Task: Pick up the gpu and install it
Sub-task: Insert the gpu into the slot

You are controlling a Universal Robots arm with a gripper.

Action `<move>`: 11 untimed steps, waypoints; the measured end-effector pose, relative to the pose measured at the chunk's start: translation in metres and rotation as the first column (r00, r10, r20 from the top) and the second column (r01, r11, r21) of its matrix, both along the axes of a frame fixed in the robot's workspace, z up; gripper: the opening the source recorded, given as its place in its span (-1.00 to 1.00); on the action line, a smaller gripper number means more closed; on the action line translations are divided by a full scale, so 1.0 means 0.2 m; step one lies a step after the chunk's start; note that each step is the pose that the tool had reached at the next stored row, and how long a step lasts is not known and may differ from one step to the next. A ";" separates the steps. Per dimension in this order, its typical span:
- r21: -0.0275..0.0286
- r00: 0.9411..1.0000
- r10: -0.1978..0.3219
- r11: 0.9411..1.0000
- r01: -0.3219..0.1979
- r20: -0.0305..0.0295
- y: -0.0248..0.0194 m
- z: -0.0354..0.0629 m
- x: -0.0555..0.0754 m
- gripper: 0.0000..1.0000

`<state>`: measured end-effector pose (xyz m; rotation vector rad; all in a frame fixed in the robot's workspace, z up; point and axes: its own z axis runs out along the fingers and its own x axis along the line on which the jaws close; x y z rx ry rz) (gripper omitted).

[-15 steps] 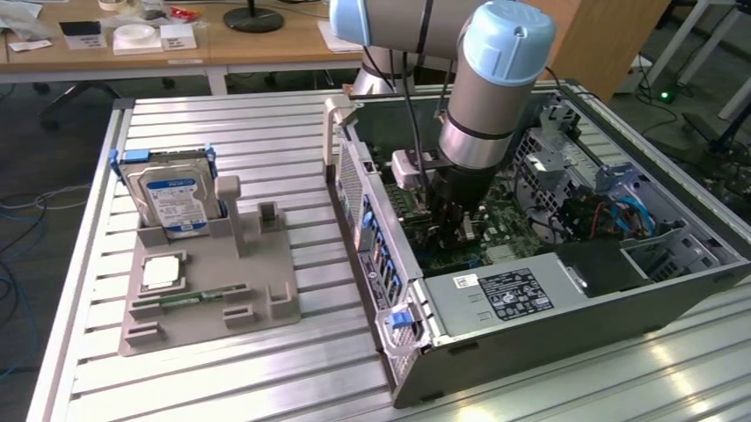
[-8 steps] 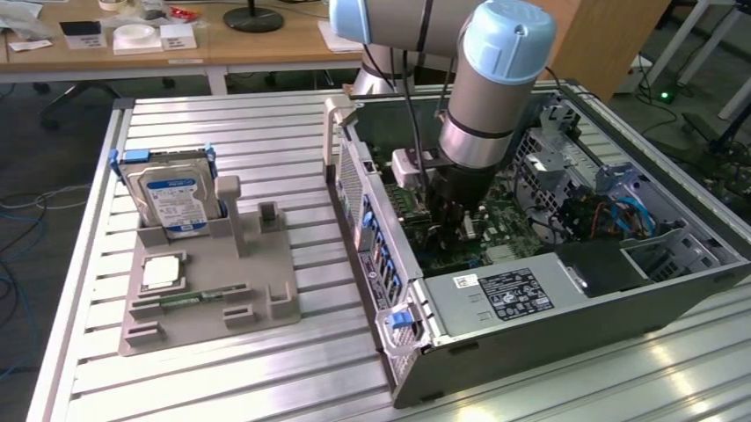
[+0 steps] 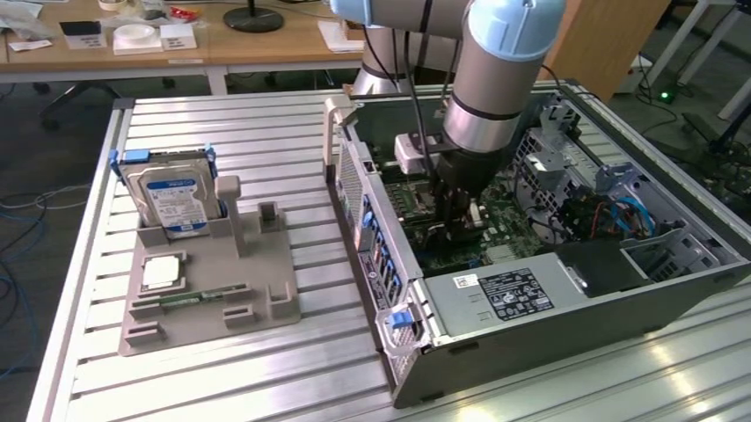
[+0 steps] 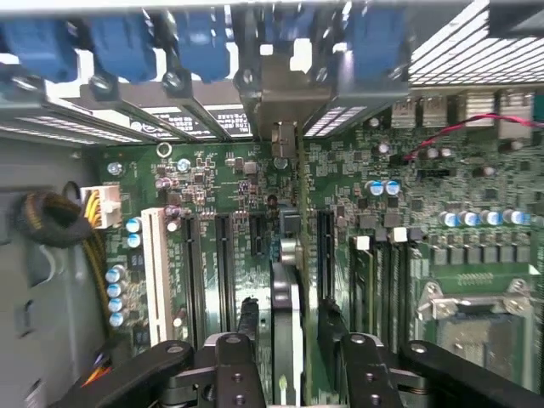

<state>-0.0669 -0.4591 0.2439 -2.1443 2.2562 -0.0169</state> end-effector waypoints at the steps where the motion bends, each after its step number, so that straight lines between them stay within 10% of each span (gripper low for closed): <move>1: 0.000 1.000 0.000 1.000 0.000 0.001 0.000 0.020 0.00 -0.17; 11: 0.000 1.000 0.000 1.000 0.000 0.008 0.000 0.170 0.00 -0.21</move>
